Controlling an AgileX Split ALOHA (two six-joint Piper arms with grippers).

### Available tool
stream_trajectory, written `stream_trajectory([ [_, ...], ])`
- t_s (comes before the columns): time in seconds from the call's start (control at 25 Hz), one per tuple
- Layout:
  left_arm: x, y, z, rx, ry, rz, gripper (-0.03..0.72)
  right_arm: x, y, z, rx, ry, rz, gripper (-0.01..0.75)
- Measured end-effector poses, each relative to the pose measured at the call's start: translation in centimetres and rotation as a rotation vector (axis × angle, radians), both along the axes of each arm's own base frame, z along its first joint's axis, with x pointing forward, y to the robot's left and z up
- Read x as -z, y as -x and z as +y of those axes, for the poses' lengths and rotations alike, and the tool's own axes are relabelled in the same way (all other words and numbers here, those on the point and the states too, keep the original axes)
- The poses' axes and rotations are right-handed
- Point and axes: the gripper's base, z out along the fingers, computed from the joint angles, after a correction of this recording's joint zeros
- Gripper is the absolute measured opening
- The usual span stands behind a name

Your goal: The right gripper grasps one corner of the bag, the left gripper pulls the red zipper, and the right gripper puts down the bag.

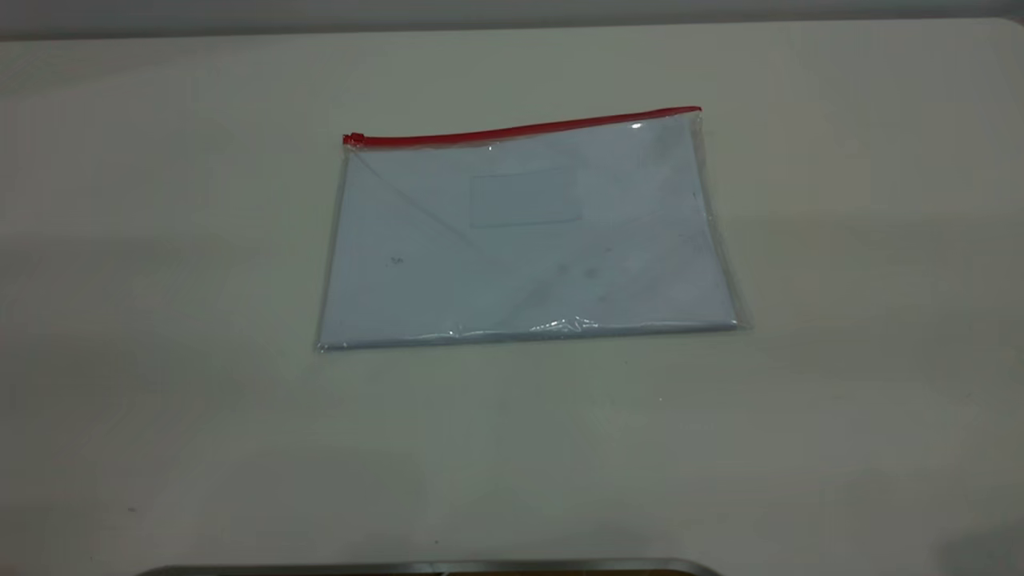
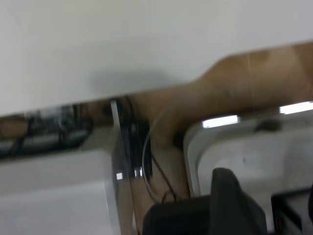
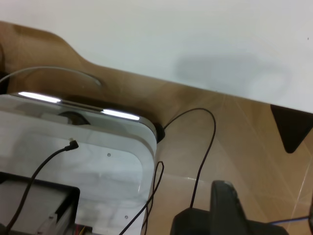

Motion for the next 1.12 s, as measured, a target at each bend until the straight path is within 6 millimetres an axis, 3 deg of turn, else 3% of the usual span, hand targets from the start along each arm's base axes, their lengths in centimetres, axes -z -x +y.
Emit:
stream_trajectory([
  [0.4,-1.6,4.8,-0.1,-0.020,0.068,-0.333,0.452,0.0,0.0,-0.1,0.005,0.004,-0.002,0.438],
  [0.76,-1.6,8.2,0.0,-0.011,0.083,-0.560,0.452,-0.3,0.3,-0.1,0.010,-0.001,-0.026,0.438],
  [0.92,-1.5,8.8,0.0,-0.011,0.086,-0.592,0.452,-1.7,1.9,-1.0,0.088,-0.039,-0.177,0.438],
  [1.12,-1.5,8.8,0.0,-0.011,0.086,-0.592,0.452,-3.5,5.9,-1.7,0.162,-0.066,-0.464,0.438],
])
